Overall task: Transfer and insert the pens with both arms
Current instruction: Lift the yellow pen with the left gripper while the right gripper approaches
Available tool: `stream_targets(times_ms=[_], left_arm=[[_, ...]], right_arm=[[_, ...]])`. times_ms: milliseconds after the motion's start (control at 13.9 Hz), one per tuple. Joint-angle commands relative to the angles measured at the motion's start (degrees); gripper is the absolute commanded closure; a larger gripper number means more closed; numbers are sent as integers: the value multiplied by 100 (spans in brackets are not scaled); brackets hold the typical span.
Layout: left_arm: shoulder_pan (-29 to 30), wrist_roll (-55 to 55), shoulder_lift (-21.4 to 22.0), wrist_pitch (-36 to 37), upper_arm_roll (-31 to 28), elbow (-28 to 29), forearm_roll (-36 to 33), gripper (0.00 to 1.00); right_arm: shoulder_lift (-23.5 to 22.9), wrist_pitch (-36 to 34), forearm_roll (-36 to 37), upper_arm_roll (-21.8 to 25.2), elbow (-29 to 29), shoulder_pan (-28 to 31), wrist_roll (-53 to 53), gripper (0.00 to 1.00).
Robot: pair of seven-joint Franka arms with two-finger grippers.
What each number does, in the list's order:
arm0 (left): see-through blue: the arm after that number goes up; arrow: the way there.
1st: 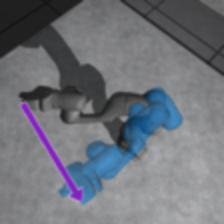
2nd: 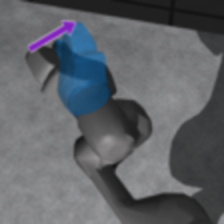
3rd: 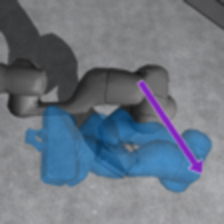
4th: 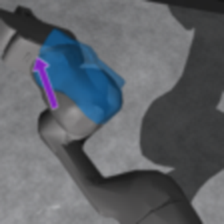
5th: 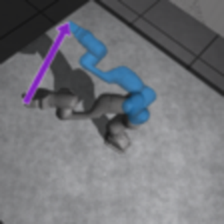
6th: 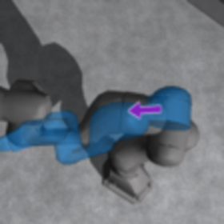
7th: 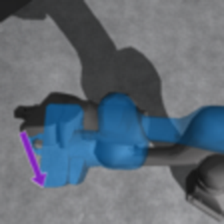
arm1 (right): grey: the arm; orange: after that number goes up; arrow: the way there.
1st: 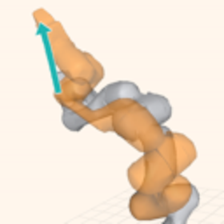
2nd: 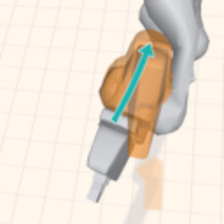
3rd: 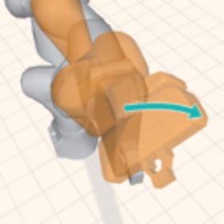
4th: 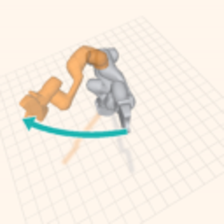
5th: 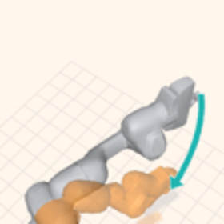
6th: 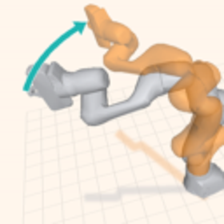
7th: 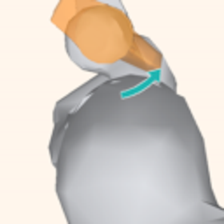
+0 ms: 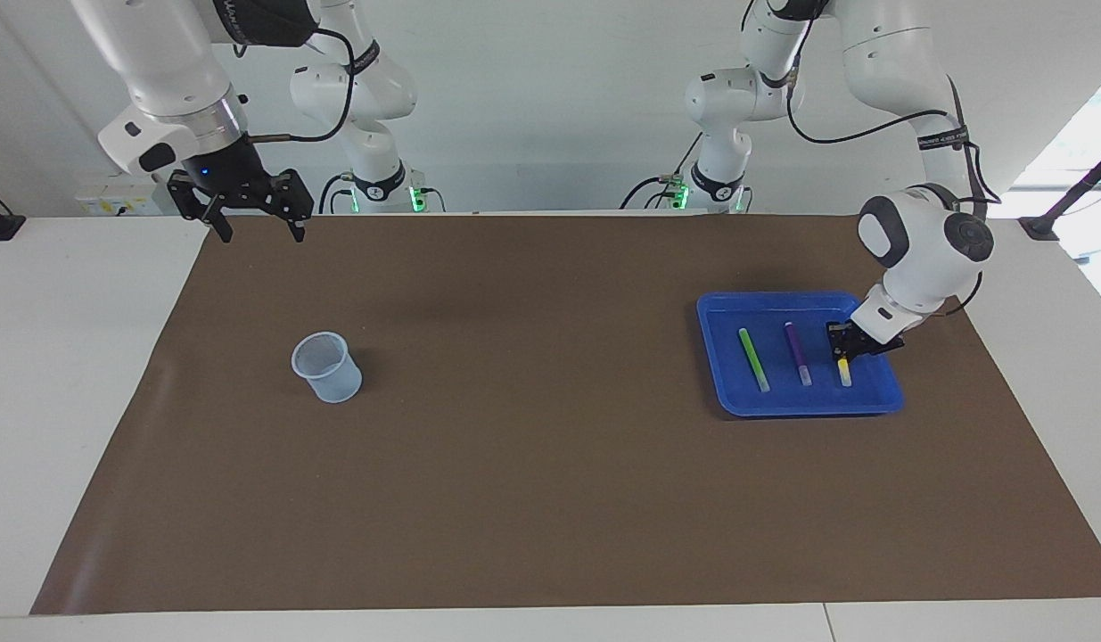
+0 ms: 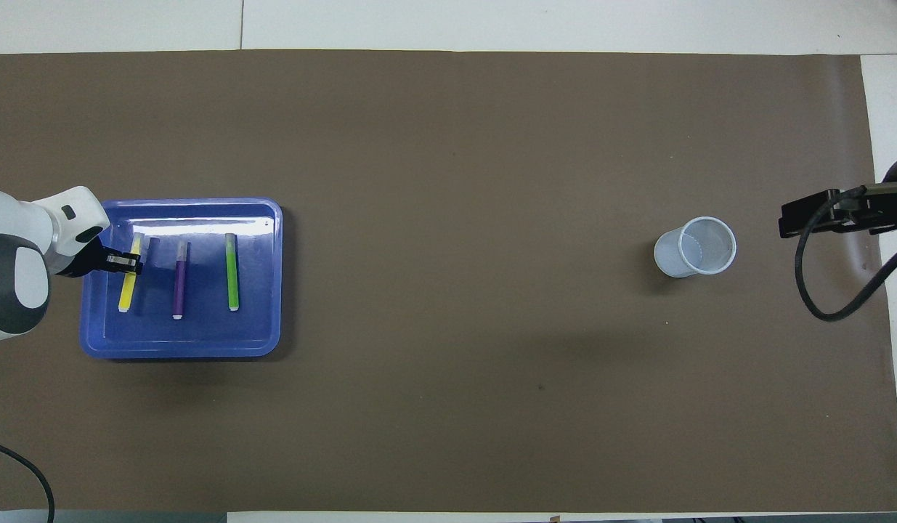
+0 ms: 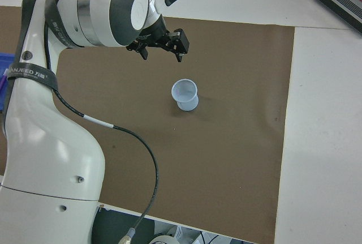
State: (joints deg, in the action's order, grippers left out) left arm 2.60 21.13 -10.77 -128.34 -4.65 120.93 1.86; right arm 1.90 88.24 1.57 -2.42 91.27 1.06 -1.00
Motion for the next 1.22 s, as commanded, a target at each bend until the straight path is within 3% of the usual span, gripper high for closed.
stream_targets(times_ms=[0, 360, 576, 865, 1009, 1153], left_arm=[[-49, -153, 31, 370, -18, -218, 60, 100], [-189, -819, 31, 1529, -1, -1052, 60, 100], [-453, -1679, 101, 2364, 43, -1580, 69, 100], [-1059, -3463, 215, 3472, 61, -2284, 191, 100], [-1314, -4559, 495, 3623, 61, -2267, 603, 100], [-1499, -5754, 715, 3676, 78, -2258, 1155, 100]], right_arm=[[135, 106, -17, -4, 137, 35, 109, 0], [135, 123, -43, -13, 146, 26, 83, 0], [144, 158, -429, -13, 172, 26, 91, 0], [135, 202, -1640, -13, 155, 26, -5, 0], [135, 351, -2404, -13, 181, 17, -329, 0], [135, 693, -2697, -214, 198, -79, -592, 0]])
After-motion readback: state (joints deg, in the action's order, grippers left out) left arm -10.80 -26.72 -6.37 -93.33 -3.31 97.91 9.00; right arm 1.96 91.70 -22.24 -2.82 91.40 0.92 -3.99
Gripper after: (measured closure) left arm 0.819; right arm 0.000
